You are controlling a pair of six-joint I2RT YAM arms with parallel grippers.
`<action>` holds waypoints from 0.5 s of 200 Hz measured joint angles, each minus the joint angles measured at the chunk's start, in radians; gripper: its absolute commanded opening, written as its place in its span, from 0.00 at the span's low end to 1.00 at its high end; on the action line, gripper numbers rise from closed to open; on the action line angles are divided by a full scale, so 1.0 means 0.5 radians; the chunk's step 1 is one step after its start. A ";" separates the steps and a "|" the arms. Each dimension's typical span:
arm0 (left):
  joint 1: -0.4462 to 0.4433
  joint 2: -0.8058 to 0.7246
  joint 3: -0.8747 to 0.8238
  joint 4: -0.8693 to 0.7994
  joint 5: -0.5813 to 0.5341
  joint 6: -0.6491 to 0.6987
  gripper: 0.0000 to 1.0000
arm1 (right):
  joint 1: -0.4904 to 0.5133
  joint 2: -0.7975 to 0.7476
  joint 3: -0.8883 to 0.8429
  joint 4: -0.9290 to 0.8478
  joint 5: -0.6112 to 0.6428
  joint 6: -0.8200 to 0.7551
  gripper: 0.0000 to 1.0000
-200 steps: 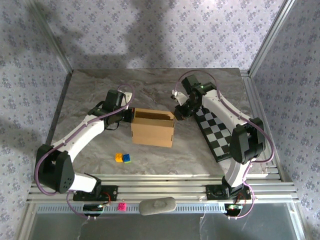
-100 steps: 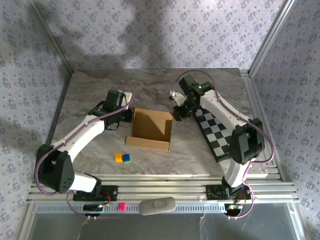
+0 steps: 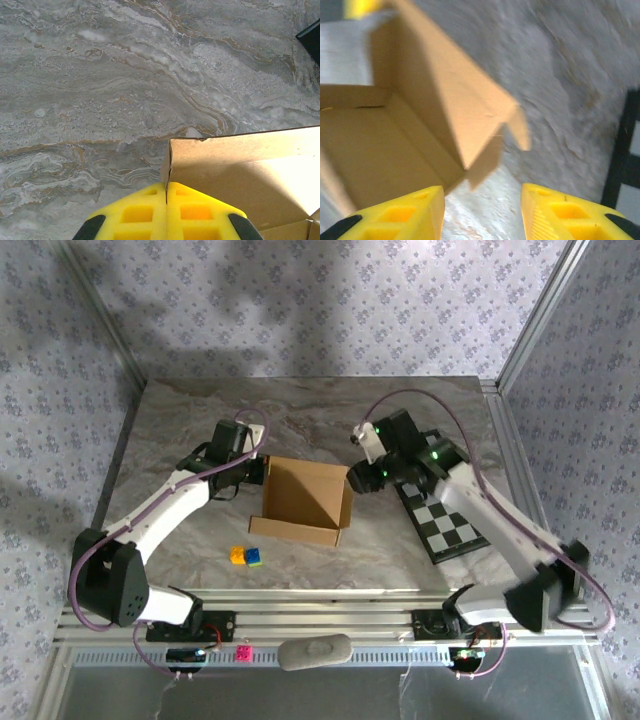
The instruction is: Fold the paper box
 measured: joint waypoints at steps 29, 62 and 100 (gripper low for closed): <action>0.000 0.000 0.000 0.000 0.001 0.000 0.00 | 0.572 -0.146 -0.024 0.029 -0.191 0.030 0.32; 0.000 0.000 0.000 0.001 0.001 0.000 0.00 | 0.935 0.169 -0.095 0.040 -0.374 0.013 0.30; 0.000 0.000 0.000 0.001 0.001 0.000 0.00 | 0.663 0.244 -0.301 0.196 -0.291 0.147 0.43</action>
